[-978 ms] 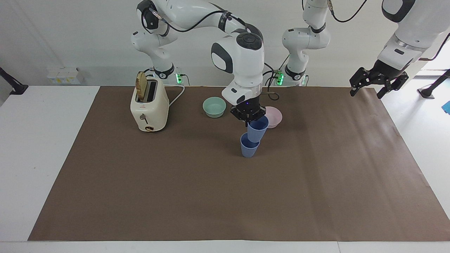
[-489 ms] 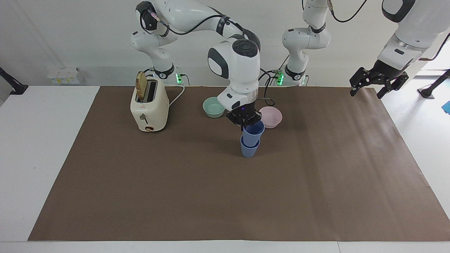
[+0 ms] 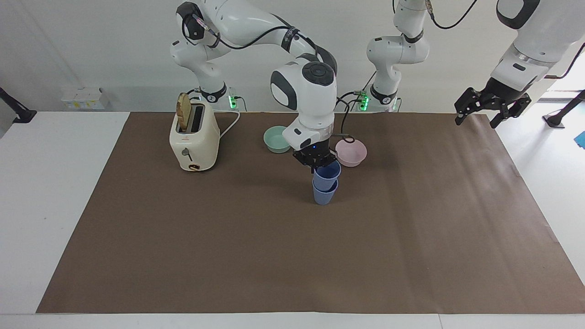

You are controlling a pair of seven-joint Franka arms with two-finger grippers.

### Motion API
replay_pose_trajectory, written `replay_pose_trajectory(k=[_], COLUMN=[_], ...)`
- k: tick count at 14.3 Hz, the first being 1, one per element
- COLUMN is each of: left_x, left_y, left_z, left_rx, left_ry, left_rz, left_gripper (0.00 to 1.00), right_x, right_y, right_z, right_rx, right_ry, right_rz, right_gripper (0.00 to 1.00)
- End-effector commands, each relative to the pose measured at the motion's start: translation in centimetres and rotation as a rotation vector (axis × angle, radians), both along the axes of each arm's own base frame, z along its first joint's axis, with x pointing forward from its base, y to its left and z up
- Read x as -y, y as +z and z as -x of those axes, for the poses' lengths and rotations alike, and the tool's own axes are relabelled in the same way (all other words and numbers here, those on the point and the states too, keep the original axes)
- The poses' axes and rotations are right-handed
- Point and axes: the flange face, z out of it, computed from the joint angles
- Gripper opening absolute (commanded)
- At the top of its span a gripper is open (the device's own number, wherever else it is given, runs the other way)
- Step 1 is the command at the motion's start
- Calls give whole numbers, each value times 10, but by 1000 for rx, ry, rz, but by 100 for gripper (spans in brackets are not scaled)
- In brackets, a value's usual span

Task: Stack blue cups with both arms

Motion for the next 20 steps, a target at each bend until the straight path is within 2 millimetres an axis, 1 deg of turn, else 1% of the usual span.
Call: replay_pose_trajectory(k=[1,2,3,4,5,6,7,9,10,12,13,15,17,18,20], left_x=[-3,-3,-3,-3,-3,-3,-3,-3,-3,-3,-3,-3,-3,-3,-3], left_y=[3,3,3,3,3,3,3,3,3,3,3,3,3,3,2], left_z=[8,8,8,8,8,8,8,8,8,8,8,8,8,8,8], left_rx=[-6,-6,-6,-6,-6,-6,-6,-6,-6,-6,-6,-6,-6,-6,-8], left_ry=[-4,-3,-3,-3,-3,-3,-3,-3,-4,-4,-3,-3,-4,-3,-3], left_rz=[-14,-14,-14,-14,-14,-14,-16,-14,-14,-14,-14,-14,-14,-14,-16], left_gripper=[100,100,100,100,100,100,100,100,100,100,100,100,100,100,100], right_x=[-1,0,-1,0,0,-1,0,-1,-2,9,21,67,113,132,177], right_y=[-26,-28,-29,-29,-29,-29,-27,-25,-18,-10,6,51,89,100,125], right_z=[5,5,6,5,5,5,4,6,6,1,-2,-19,-29,-33,-45], right_rx=[18,17,13,11,9,4,4,2,10,16,32,74,91,89,76], right_ry=[4,3,-1,-13,-19,-25,-27,-24,-19,-31,-36,-76,-65,-66,-60], right_rz=[-9,-8,-11,-14,-16,-25,-27,-20,-14,3,10,-6,7,18,36], right_gripper=[0,0,4,68,84,94,99,100,100,100,100,100,100,100,100])
